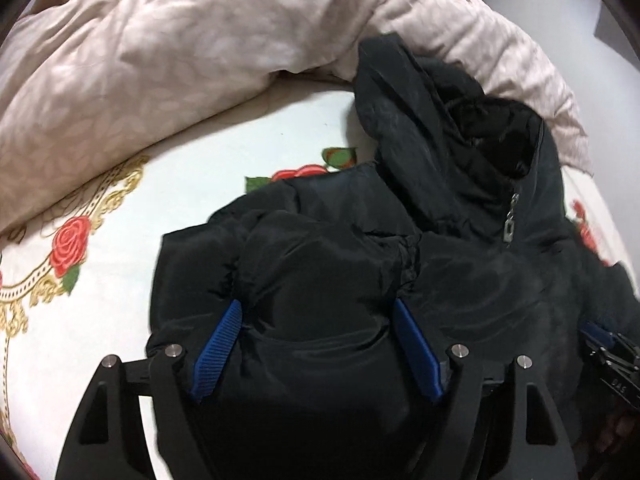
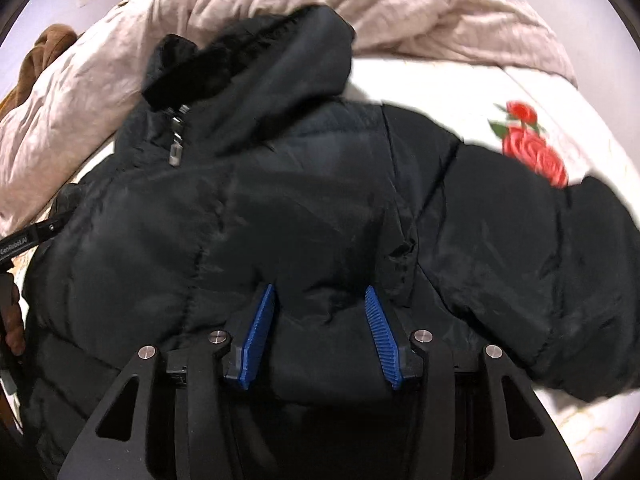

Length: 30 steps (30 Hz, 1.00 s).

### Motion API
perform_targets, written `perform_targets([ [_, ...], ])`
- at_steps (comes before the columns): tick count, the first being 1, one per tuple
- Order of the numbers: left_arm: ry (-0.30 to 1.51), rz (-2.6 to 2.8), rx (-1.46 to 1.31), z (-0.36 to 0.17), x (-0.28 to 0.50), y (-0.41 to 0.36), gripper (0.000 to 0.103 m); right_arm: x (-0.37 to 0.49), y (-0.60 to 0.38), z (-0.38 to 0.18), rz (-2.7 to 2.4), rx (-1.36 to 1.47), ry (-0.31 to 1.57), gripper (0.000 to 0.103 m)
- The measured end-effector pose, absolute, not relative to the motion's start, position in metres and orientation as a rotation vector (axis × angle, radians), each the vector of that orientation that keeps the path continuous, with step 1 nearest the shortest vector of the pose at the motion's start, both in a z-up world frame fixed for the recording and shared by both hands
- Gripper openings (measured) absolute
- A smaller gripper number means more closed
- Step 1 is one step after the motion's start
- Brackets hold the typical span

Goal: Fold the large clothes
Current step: 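Lay the sleeve on the jacket body, open the left tool and withdraw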

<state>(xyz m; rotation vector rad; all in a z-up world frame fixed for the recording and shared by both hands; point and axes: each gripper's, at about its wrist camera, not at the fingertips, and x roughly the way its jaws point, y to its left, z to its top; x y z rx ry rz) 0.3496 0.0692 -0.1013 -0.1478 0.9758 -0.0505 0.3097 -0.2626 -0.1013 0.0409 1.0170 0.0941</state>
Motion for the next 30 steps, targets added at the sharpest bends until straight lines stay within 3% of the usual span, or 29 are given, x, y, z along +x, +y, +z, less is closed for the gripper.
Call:
perform_targets([
  [6, 0.972, -0.058, -0.138, -0.1, 0.35, 0.07, 0.08, 0.309, -0.259, -0.101, 0.082, 0.002, 1.023, 0.048],
  [14, 0.878, -0.073, -0.186, -0.057, 0.336, 0.104, 0.077, 0.318, -0.265, -0.048, 0.081, 0.04, 0.923, 0.048],
  [18, 0.973, -0.031, -0.209, -0.088, 0.365, 0.108, 0.077, 0.35, -0.271, -0.074, 0.057, 0.054, 1.012, 0.048],
  [23, 0.966, -0.023, -0.125, -0.097, 0.368, 0.094, 0.078, 0.354, -0.269, -0.094, 0.074, 0.022, 1.033, 0.048],
  [30, 0.902, -0.072, -0.186, -0.054, 0.326, 0.102, 0.07, 0.32, -0.276, -0.054, 0.085, 0.056, 0.948, 0.048],
])
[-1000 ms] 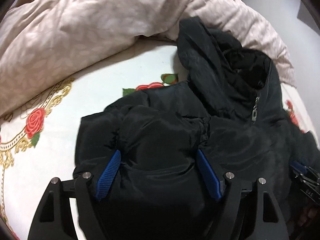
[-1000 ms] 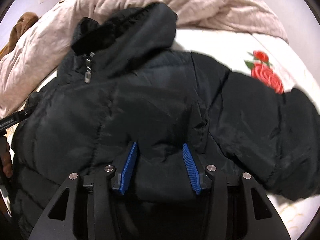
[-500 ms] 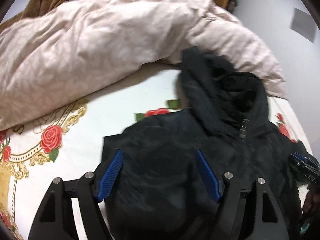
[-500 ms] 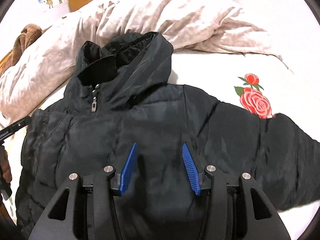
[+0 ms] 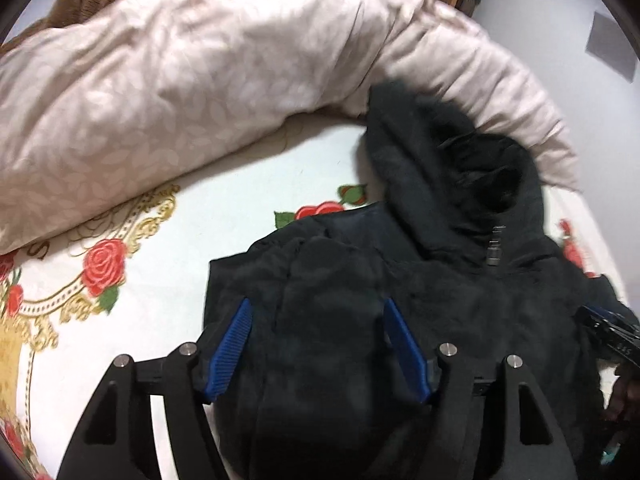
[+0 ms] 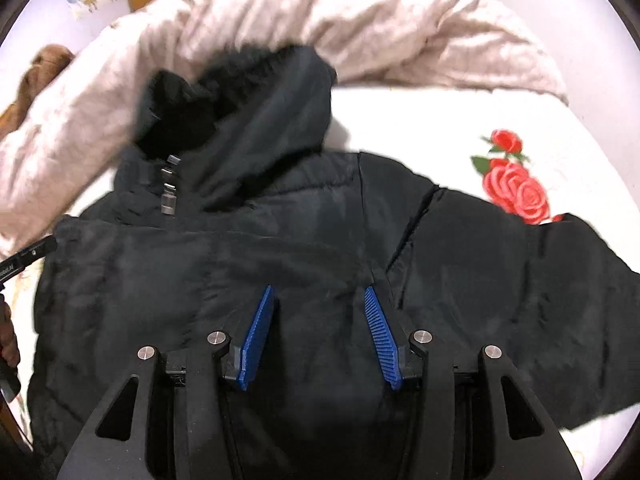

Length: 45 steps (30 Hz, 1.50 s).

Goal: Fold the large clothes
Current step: 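Lay the sleeve on the jacket body, open the left tool and withdraw, then reach the right tool to the other sleeve and grasp it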

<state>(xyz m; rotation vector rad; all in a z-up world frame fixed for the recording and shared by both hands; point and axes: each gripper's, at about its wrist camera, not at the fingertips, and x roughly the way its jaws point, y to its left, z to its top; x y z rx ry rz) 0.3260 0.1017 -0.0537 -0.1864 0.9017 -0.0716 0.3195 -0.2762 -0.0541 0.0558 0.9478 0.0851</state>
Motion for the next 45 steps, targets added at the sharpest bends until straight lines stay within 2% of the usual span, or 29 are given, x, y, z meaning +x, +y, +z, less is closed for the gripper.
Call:
perform_targets([
  [4, 0.923, -0.08, -0.199, -0.063, 0.3, 0.099, 0.07, 0.289, -0.271, -0.058, 0.11, 0.046, 0.936, 0.048],
  [7, 0.981, -0.065, -0.176, -0.087, 0.302, 0.094, 0.071, 0.295, -0.265, -0.087, 0.105, 0.029, 1.006, 0.048],
  [12, 0.998, -0.045, -0.175, -0.092, 0.308, 0.09, 0.071, 0.3, -0.27, -0.093, 0.105, 0.024, 1.022, 0.048],
  [18, 0.976, -0.031, -0.162, -0.058, 0.275, 0.082, 0.07, 0.268, -0.271, -0.06, 0.08, 0.041, 0.975, 0.048],
  [28, 0.901, -0.101, -0.2, 0.005, 0.164, 0.055, 0.07, 0.157, -0.271, -0.008, 0.074, 0.059, 0.909, 0.049],
  [38, 0.893, -0.154, -0.176, 0.037, 0.09, 0.025, 0.071, 0.078, -0.273, 0.021, 0.074, 0.059, 0.858, 0.049],
  [45, 0.884, -0.181, -0.156, 0.048, 0.076, 0.009, 0.071, 0.054, -0.291, 0.036, 0.05, 0.099, 0.813, 0.049],
])
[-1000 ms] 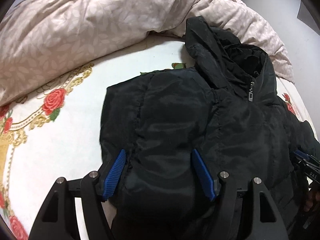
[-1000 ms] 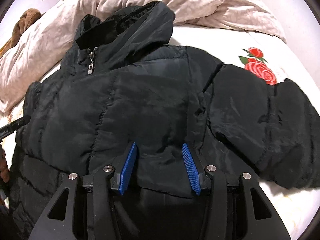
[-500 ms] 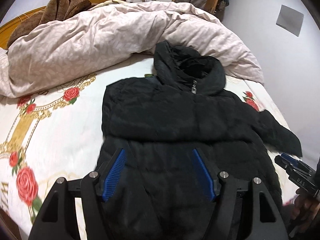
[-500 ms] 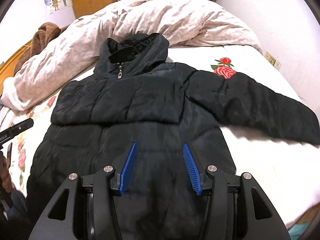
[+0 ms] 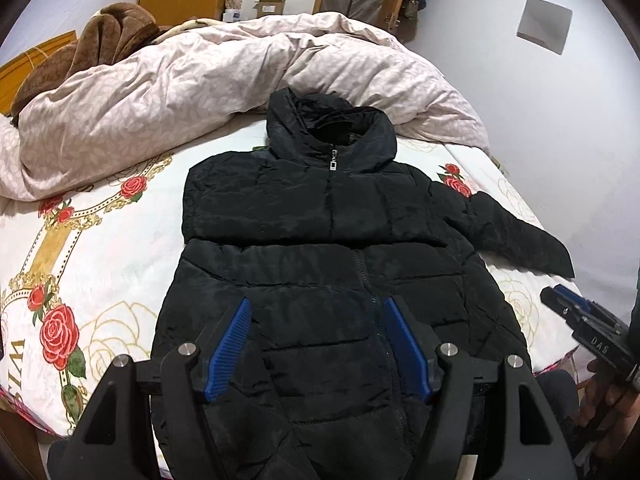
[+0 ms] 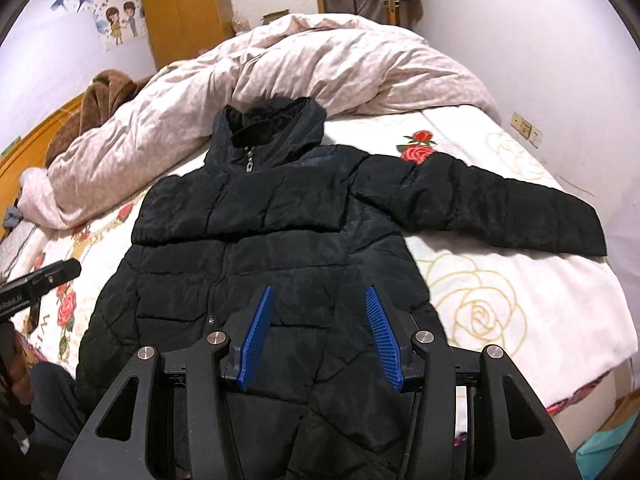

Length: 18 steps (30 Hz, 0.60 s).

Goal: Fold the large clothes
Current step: 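Reach the right tool to the other sleeve and grasp it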

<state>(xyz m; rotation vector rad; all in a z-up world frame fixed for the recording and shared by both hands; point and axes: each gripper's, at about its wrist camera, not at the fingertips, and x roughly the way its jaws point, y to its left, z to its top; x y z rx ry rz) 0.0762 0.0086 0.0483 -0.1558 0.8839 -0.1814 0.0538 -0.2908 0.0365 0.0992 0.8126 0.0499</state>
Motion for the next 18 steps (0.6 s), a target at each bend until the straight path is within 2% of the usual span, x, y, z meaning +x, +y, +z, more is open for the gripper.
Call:
perform_targets([
  [18, 0.875, -0.182, -0.093, 0.041, 0.149, -0.008, 0.071, 0.091, -0.392, 0.016, -0.118, 0.265, 0.827, 0.054],
])
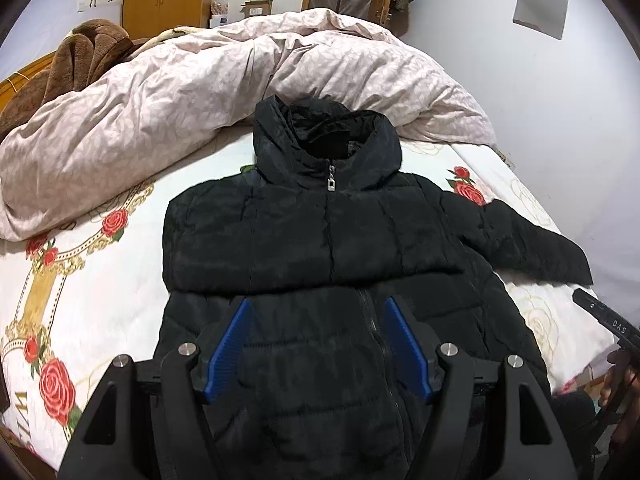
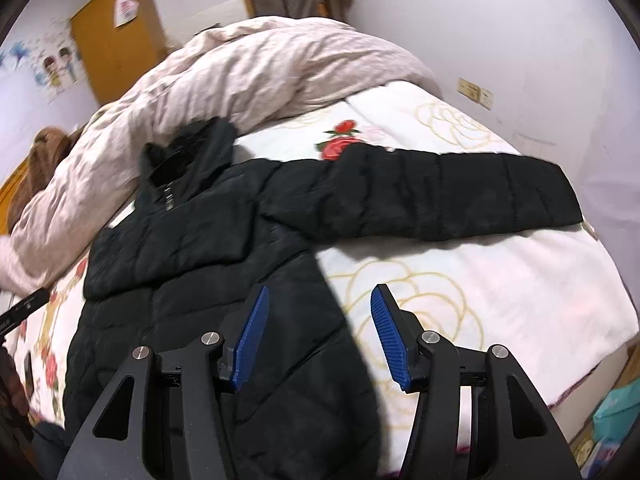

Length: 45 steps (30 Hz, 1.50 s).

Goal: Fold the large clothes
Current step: 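Reach the right tool to the other sleeve and grasp it, then lift the held sleeve with the right tool and fold it across the jacket body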

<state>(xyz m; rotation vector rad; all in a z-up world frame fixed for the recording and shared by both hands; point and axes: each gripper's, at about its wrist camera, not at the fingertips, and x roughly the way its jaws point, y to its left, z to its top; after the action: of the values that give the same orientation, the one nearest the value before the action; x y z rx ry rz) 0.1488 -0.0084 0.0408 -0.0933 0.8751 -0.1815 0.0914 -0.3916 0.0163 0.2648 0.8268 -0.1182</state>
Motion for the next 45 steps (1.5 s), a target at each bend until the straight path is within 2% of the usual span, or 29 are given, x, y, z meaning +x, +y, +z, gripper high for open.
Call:
perform_targets([
  [19, 0.937, -0.13, -0.097, -0.017, 0.234, -0.008, 0.071, 0.166, -0.529, -0.062, -0.348, 0.527, 0.906, 0.054],
  [28, 0.982, -0.092, -0.114, -0.046, 0.267, -0.005, 0.071, 0.171, -0.586, -0.085, -0.43, 0.762, 0.822, 0.054],
  [34, 1.014, -0.083, -0.116, -0.061, 0.268, 0.0, 0.071, 0.181, -0.596, -0.084, -0.473, 0.797, 0.767, 0.054],
  [36, 1.017, -0.08, -0.126, -0.062, 0.266, 0.002, 0.071, 0.186, -0.596, -0.082, -0.493, 0.771, 0.775, 0.031],
  [39, 1.011, -0.084, -0.128, -0.058, 0.262, 0.005, 0.071, 0.189, -0.594, -0.072, -0.481, 0.757, 0.784, 0.013],
  [45, 0.965, -0.084, -0.16, -0.037, 0.249, 0.02, 0.071, 0.186, -0.559, -0.002, -0.418, 0.597, 0.704, 0.011],
])
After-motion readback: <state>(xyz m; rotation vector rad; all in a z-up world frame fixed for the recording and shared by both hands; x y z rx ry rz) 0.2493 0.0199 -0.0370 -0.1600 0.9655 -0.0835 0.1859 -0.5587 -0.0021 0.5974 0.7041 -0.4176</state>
